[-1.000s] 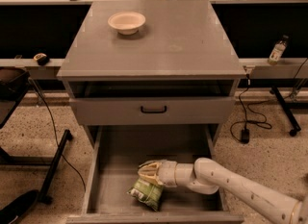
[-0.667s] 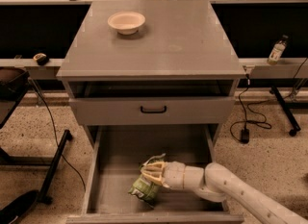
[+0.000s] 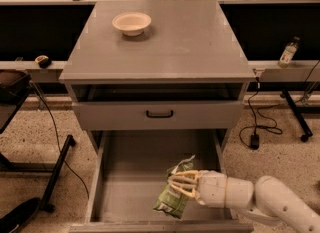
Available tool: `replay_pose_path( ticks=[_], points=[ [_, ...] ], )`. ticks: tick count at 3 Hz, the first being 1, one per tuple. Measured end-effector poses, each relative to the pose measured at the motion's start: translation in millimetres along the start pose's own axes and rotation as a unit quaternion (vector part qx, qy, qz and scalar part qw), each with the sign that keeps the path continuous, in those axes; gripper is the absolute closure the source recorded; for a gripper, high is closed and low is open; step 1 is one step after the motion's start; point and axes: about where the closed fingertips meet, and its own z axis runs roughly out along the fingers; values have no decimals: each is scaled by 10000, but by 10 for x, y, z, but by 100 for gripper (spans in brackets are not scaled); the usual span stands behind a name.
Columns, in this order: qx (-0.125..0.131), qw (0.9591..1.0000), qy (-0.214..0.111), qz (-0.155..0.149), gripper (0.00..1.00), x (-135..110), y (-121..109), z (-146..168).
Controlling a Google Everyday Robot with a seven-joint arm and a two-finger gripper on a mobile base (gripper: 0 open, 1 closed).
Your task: Pick green jalapeno chip bag from middle drawer and place on counter
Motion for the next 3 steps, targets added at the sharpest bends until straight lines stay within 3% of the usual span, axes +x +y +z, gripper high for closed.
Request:
replay_pose_path(
  ticks=[1, 3],
  points=[
    [61, 9998, 82, -181, 100, -398, -159, -446],
    [-82, 9999, 81, -49, 100, -1138, -896, -1244]
  ],
)
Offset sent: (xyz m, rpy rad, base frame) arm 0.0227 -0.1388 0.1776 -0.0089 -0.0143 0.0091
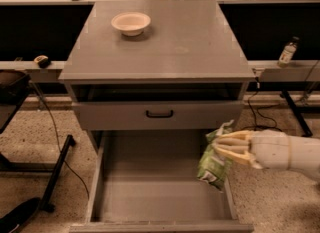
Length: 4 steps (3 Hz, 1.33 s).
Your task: Pick green jalapeno chip bag from middle drawer and place on counter
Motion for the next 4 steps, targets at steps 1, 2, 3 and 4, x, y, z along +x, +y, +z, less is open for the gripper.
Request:
replay_pose_path(
  ticks=[1, 2, 3, 4],
  points=[
    [63, 9998, 183, -40, 100, -525, -313, -319],
    [277, 9982, 326, -419, 100, -791, -397, -319],
    [278, 9982, 325, -418, 100, -791, -398, -318],
    [449, 9986, 23, -266, 100, -839, -516, -216]
  ],
)
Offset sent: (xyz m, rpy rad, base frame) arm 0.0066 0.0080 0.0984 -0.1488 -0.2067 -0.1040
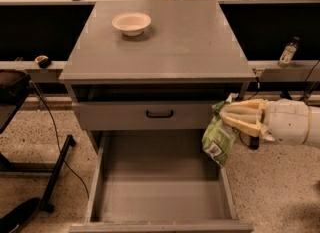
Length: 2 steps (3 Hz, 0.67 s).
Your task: Pick green jalapeno chip bag from middle drawer and place on counter
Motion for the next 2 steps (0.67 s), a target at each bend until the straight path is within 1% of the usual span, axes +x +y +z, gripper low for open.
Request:
replay_pose_path(
  ticks=[1, 2],
  points=[
    [162, 9993, -310, 145, 100, -186, -305, 143],
    [248, 9985, -474, 99, 100, -461, -646, 288]
  ],
)
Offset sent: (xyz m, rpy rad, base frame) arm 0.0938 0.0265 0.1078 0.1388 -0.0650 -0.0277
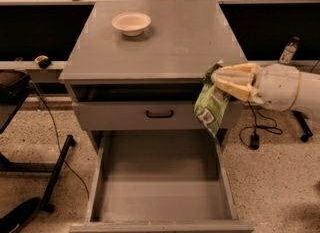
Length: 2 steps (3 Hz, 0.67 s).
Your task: Pick green jalapeno chip bag from middle drawer and place on counter
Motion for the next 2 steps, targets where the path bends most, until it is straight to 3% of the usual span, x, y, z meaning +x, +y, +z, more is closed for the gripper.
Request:
replay_pose_path(
  ticks=[1, 2],
  points=[
    [-17, 9999, 46, -108, 100, -224, -202, 195],
    [-57, 9991, 354, -214, 100, -370, -397, 428]
  ],
)
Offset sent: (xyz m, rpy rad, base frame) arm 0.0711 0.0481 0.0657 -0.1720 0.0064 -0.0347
